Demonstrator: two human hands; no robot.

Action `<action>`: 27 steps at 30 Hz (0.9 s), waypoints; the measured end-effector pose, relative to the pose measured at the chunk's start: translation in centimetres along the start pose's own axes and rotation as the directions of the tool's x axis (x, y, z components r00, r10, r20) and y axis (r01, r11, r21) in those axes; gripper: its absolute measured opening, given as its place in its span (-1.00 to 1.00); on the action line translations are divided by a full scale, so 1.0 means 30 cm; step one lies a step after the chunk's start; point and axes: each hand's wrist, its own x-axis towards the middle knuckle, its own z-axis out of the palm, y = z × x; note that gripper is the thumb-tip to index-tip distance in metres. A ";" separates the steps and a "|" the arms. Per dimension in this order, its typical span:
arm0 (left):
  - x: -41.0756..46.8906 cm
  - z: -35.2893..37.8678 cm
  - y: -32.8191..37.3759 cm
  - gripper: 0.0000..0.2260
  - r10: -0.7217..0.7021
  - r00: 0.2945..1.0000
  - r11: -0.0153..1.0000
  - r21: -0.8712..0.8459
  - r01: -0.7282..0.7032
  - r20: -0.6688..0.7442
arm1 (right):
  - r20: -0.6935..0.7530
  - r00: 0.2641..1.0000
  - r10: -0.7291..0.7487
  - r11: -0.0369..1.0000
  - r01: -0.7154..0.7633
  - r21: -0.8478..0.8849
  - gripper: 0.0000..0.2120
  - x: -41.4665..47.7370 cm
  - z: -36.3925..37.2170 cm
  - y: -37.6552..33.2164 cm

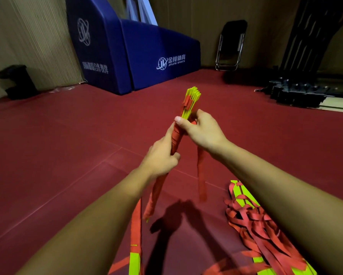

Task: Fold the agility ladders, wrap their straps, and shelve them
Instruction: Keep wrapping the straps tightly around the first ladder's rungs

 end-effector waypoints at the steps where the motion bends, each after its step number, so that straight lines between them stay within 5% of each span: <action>1: 0.014 -0.002 -0.008 -0.25 -0.015 0.998 0.990 -0.142 0.023 0.056 | 0.023 0.999 -0.029 0.999 0.029 -0.017 -0.60 0.001 -0.003 0.001; 4: 0.035 -0.004 -0.029 -0.40 -0.012 0.991 0.921 -0.384 0.062 0.133 | 0.036 0.994 -0.099 0.992 0.102 -0.072 -0.75 -0.005 -0.020 0.001; 7: 0.039 0.002 -0.068 -0.31 0.057 0.992 0.902 -0.433 -0.003 0.111 | 0.053 0.996 -0.078 0.995 0.081 -0.056 -0.74 -0.001 -0.031 0.014; 16: 0.041 -0.006 -0.069 -0.48 0.010 0.981 0.990 -0.133 -0.036 -0.192 | -0.009 0.999 -0.037 0.998 0.037 -0.057 -0.68 -0.002 -0.022 0.003; 24: 0.007 -0.004 -0.013 -0.57 0.006 0.972 0.978 0.204 0.043 -0.235 | -0.126 0.992 0.024 0.998 -0.031 -0.050 -0.48 -0.023 0.013 -0.007; 27: 0.004 -0.010 -0.006 -0.63 0.011 0.981 0.988 0.156 0.020 -0.194 | -0.115 0.993 -0.001 0.999 -0.003 -0.039 -0.55 -0.018 0.004 -0.016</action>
